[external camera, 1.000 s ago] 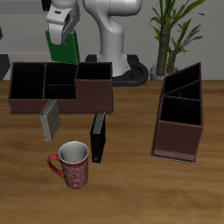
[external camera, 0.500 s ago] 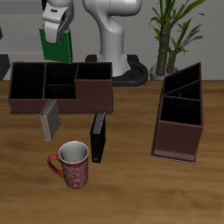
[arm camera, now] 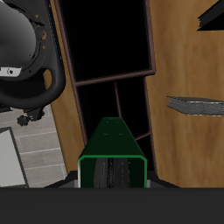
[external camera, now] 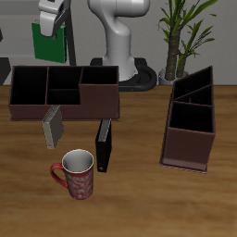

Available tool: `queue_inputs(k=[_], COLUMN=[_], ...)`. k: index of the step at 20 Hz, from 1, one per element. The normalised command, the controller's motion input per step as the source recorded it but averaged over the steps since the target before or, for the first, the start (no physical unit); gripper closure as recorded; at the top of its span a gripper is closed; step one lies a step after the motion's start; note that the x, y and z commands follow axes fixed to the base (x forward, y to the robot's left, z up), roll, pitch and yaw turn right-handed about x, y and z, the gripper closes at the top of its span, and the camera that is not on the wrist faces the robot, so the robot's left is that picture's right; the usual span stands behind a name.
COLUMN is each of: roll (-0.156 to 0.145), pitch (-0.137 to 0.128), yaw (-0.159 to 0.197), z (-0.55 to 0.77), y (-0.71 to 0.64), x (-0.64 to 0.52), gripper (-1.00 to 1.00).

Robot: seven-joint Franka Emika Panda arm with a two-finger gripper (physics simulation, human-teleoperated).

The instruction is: Place the green book into the back desk caddy's back compartment

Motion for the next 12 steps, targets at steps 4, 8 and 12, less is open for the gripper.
queue_inputs(k=[4,8,12], roll=[0.018,0.04,0.019], pitch=[-0.016,0.037,0.042], yaw=[0.083,0.046,-0.02], z=[-0.05,-0.15,-0.14], y=[0.14,0.21,0.06], x=[-0.01,0.03,0.02], gripper=[1.0,1.0,1.0])
